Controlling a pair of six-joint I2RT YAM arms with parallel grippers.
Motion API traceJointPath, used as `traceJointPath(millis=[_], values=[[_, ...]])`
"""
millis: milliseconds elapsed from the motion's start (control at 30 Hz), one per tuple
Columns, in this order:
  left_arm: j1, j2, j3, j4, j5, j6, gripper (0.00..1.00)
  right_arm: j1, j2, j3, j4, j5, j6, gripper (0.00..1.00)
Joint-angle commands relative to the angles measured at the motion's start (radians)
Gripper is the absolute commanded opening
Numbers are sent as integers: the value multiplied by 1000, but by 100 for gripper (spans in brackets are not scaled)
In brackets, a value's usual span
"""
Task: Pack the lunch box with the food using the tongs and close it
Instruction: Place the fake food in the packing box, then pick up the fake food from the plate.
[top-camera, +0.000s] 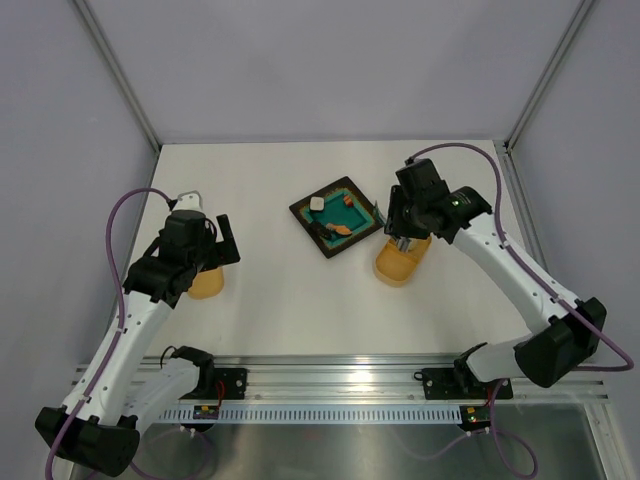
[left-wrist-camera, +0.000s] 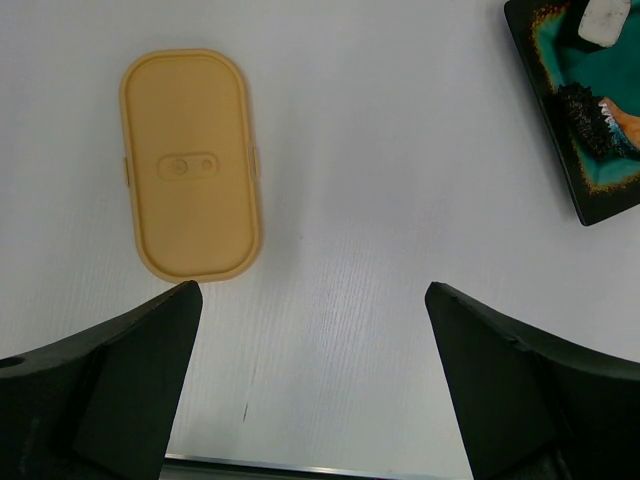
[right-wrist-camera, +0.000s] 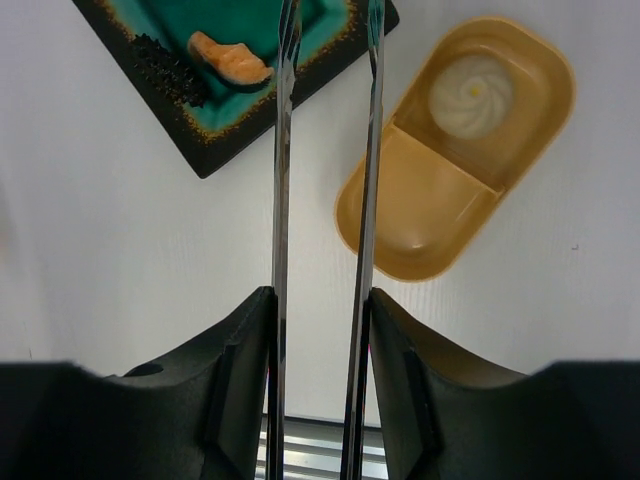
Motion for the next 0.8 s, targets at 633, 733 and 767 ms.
traceJointPath(millis=[633,733,767], values=[[0,0,28,3,-29,2,99,77,447,241,118,-25,-176,49],[0,-2,30,1,-32,5,99,77,478,257,130,-11,-175,49],[0,0,31,0,-35,4,99,78,493,269,133,-9,-175,49]])
